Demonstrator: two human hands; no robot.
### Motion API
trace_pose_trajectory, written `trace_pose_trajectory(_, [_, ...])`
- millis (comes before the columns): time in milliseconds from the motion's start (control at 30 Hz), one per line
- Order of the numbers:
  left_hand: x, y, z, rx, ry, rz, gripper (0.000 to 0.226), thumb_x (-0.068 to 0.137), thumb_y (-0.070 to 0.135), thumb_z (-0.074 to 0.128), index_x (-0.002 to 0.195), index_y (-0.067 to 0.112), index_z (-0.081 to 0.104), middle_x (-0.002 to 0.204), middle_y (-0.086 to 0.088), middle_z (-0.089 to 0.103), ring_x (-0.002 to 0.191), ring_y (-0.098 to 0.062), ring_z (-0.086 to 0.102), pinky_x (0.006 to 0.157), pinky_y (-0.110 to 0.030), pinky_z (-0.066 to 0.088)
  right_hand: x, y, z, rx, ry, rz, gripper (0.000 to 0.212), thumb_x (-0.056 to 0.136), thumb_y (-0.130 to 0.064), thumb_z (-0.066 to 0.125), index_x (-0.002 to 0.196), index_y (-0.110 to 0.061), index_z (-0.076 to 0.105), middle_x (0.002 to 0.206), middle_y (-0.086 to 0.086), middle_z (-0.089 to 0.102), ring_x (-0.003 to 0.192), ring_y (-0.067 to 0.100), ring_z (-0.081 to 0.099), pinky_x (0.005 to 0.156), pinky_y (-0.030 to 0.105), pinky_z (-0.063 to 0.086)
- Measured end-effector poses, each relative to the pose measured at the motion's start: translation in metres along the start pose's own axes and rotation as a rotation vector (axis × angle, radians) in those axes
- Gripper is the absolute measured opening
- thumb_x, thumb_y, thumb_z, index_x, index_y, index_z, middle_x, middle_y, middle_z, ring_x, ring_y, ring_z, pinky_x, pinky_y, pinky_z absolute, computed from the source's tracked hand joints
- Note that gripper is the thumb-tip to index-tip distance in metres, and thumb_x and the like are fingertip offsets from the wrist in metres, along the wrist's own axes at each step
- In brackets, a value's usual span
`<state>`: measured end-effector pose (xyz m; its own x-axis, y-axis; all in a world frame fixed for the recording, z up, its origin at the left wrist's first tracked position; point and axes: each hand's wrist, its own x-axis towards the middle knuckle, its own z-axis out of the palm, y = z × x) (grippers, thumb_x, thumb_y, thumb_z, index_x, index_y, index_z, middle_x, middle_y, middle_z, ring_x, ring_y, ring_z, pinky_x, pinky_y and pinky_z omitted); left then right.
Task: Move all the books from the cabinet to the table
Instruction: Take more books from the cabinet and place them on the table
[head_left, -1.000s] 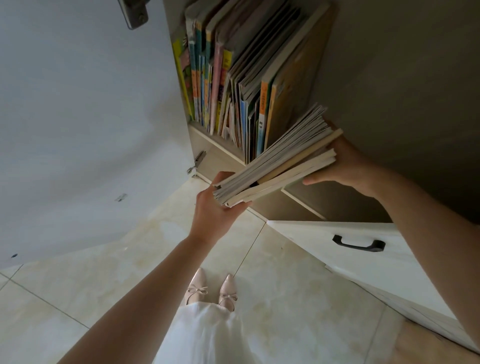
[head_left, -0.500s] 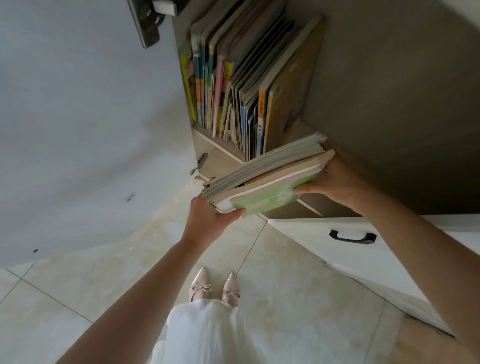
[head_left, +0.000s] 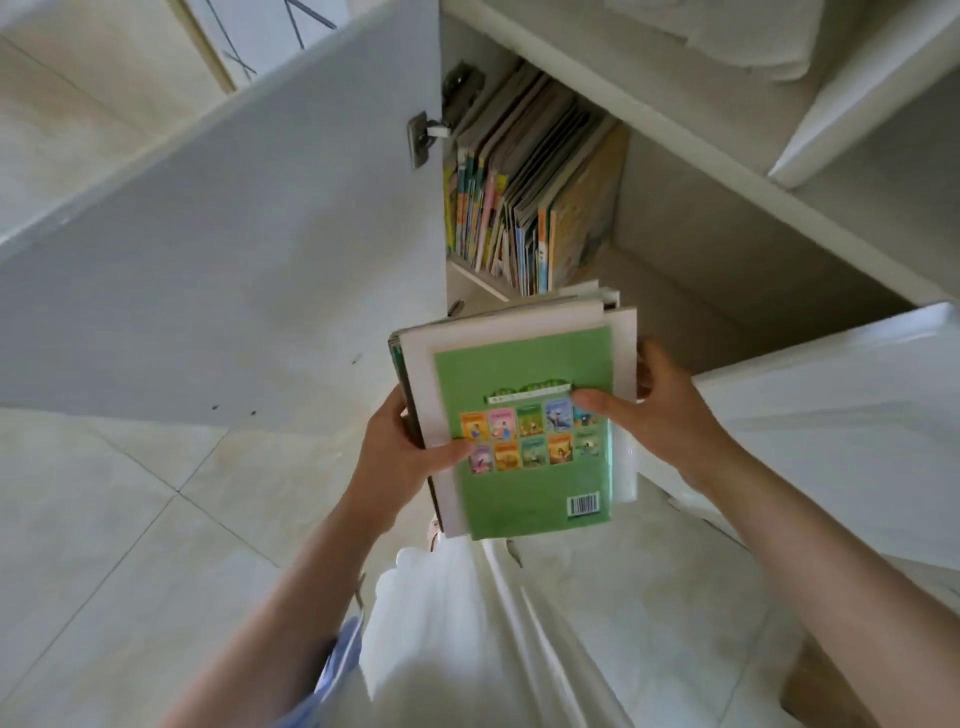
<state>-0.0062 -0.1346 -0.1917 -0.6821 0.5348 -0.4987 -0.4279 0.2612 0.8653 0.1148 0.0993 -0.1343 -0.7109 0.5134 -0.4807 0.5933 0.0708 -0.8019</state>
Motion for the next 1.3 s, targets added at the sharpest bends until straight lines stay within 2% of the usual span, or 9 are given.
trace_pose_trajectory(167, [-0.089,0.021,0.011,-0.209,0.263,-0.094,0.058,0.054,0.013,0.084,0.107,0.018,0.061,0.1,-0.007,0.075,0.091,-0.034,0.072,0.077,-0.049,0.058,-0.05,-0.022,0.01,-0.025,-0.067,-0.069,0.048,0.07,-0.043,0.075,0.109,-0.02,0.059,0.097,-0.014,0.068,0.079,-0.007,0.065,0.059,0.009,0.05])
trace_pose_trajectory(333, [-0.132,0.018,0.033,-0.388,0.434,-0.144,0.045,0.073,-0.002,0.076,0.111,0.013,0.055,0.093,-0.009,0.076,0.077,-0.031,0.073,0.071,-0.048,0.058,-0.071,-0.037,0.013,0.003,-0.122,-0.154,0.04,0.08,-0.047,0.065,0.11,-0.021,0.062,0.094,-0.016,0.068,0.079,-0.012,0.065,0.066,0.005,0.049])
trace_pose_trajectory(433, [-0.147,0.02,0.041,-0.479,0.445,-0.232,0.045,0.077,0.0,0.073,0.114,0.016,0.055,0.098,-0.016,0.074,0.075,-0.032,0.072,0.068,-0.051,0.059,-0.069,-0.038,0.013,-0.051,-0.227,-0.08,0.069,0.065,-0.066,0.07,0.115,-0.02,0.06,0.103,-0.008,0.071,0.095,0.008,0.068,0.085,0.028,0.055])
trace_pose_trajectory(533, [-0.186,0.015,0.043,-0.556,0.589,-0.211,0.05,0.078,0.003,0.074,0.119,0.02,0.05,0.096,-0.017,0.074,0.073,-0.033,0.072,0.066,-0.05,0.059,-0.084,-0.05,0.024,-0.185,-0.431,-0.112,0.096,0.043,-0.078,0.075,0.119,-0.023,0.053,0.109,-0.004,0.07,0.099,0.019,0.068,0.088,0.045,0.055])
trace_pose_trajectory(700, [-0.251,0.006,0.04,-0.489,0.779,-0.112,0.055,0.078,0.011,0.077,0.125,0.021,0.051,0.105,-0.012,0.071,0.082,-0.029,0.073,0.066,-0.045,0.061,-0.125,-0.059,0.059,-0.279,-0.562,-0.144,0.102,0.057,-0.063,0.078,0.138,-0.022,0.032,0.128,-0.004,0.056,0.115,0.019,0.058,0.098,0.049,0.049])
trace_pose_trajectory(833, [-0.298,-0.009,0.042,-0.381,0.948,-0.023,0.082,0.067,0.027,0.084,0.136,0.021,0.042,0.115,-0.004,0.067,0.098,-0.022,0.07,0.077,-0.042,0.061,-0.159,-0.057,0.087,-0.351,-0.67,-0.239,0.114,0.049,-0.077,0.074,0.142,-0.039,0.021,0.14,0.002,0.049,0.121,0.024,0.056,0.097,0.051,0.05])
trace_pose_trajectory(967, [-0.345,-0.028,0.046,-0.415,1.112,0.052,0.093,0.059,0.031,0.084,0.136,0.031,0.033,0.12,0.004,0.061,0.098,-0.012,0.07,0.074,-0.031,0.061,-0.199,-0.06,0.122,-0.395,-0.762,-0.378,0.105,0.074,-0.048,0.076,0.151,-0.024,0.01,0.154,0.001,0.03,0.138,0.021,0.035,0.111,0.043,0.034])
trace_pose_trajectory(1167, [-0.431,-0.074,0.042,-0.463,1.346,0.051,0.099,0.064,0.036,0.084,0.143,0.039,0.026,0.125,0.006,0.058,0.102,-0.014,0.067,0.079,-0.037,0.061,-0.266,-0.046,0.186,-0.482,-0.951,-0.462,0.114,0.051,-0.071,0.076,0.144,-0.036,0.022,0.129,0.001,0.059,0.105,0.022,0.066,0.083,0.052,0.057])
trace_pose_trajectory(1300, [-0.489,-0.111,0.037,-0.495,1.476,0.045,0.092,0.069,0.03,0.085,0.142,0.039,0.031,0.125,0.003,0.059,0.104,-0.016,0.067,0.078,-0.038,0.061,-0.319,-0.033,0.227,-0.534,-1.057,-0.518,0.111,0.051,-0.068,0.076,0.143,-0.026,0.029,0.123,-0.001,0.063,0.102,0.019,0.067,0.083,0.048,0.057])
